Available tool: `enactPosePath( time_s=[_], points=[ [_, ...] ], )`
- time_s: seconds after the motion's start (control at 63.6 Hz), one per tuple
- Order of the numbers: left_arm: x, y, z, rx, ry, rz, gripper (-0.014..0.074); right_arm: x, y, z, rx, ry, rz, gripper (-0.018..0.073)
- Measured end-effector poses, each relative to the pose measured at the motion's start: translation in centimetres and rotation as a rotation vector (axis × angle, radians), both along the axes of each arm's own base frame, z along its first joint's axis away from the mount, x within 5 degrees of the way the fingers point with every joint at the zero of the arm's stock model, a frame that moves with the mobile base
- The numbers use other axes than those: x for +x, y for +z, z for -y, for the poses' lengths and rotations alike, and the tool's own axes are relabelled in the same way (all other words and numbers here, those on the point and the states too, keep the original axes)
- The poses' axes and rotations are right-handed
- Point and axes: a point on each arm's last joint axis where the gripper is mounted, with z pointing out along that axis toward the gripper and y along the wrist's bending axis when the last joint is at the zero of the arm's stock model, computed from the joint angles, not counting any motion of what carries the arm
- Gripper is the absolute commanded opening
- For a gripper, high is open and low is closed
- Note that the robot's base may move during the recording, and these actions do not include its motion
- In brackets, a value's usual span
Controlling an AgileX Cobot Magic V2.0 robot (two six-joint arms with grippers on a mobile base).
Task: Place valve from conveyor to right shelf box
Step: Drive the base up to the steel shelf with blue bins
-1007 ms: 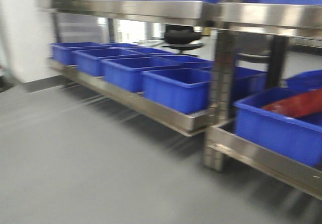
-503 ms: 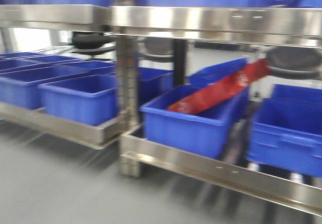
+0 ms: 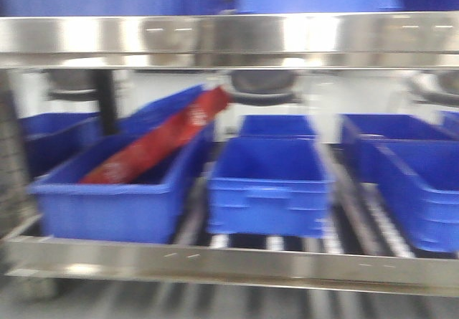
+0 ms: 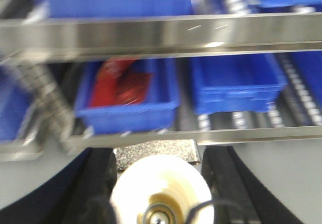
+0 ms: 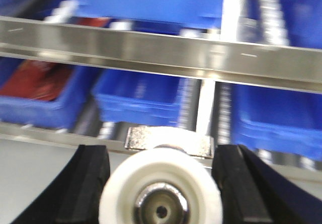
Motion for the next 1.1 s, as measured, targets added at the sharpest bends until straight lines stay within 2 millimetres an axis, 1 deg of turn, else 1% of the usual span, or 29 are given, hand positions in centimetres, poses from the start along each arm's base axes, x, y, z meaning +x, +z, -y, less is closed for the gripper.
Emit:
enactPosePath(
  time_s=[1.101],
  points=[
    [0.00, 0.01, 0.08, -0.008, -0.005, 0.001, -0.0111, 0.00, 0.00, 0.01, -0.002, -0.001, 0.000, -0.0155]
  ],
)
